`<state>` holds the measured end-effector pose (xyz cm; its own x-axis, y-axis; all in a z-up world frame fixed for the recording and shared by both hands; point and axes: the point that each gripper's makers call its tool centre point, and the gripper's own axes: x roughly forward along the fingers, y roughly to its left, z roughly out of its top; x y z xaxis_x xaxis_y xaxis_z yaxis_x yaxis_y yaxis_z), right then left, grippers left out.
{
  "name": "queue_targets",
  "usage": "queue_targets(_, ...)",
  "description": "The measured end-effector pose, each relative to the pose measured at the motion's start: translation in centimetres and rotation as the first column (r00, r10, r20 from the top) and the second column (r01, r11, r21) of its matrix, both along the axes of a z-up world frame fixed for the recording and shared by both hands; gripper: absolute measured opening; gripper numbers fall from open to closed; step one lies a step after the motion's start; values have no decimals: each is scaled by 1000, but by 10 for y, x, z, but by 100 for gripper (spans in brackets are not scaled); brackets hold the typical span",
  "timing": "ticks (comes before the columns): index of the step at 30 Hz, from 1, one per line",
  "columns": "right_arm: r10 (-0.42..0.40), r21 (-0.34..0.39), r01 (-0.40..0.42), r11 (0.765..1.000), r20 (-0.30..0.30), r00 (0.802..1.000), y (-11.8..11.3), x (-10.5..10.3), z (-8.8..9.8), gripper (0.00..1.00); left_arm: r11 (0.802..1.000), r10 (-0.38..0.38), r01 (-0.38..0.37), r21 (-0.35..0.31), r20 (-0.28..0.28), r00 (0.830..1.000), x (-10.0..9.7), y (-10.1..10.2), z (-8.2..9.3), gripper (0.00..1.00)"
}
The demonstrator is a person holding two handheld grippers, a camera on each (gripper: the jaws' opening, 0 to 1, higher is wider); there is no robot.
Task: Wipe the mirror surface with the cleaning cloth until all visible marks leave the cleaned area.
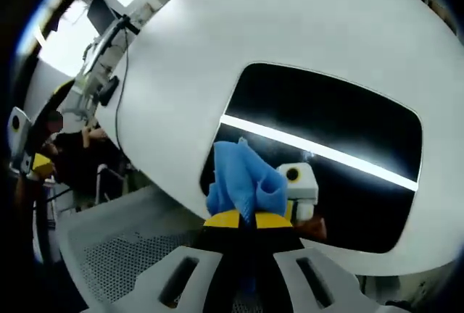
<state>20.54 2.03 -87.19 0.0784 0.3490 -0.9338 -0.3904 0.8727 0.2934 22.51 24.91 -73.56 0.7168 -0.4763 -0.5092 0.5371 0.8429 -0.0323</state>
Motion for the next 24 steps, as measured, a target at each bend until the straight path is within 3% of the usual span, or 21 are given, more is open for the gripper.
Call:
queue_targets(14,3,12,-3,1000,-17,1000,-3,-9,1,0,1000,-4,4,-5,5,1000,1,-6,-1,100)
queue_targets(24,-28,9,28,1000,-24,999,-22,-3,1,0,1000,-5,5,-10,3,1000,1,-10,-2,100)
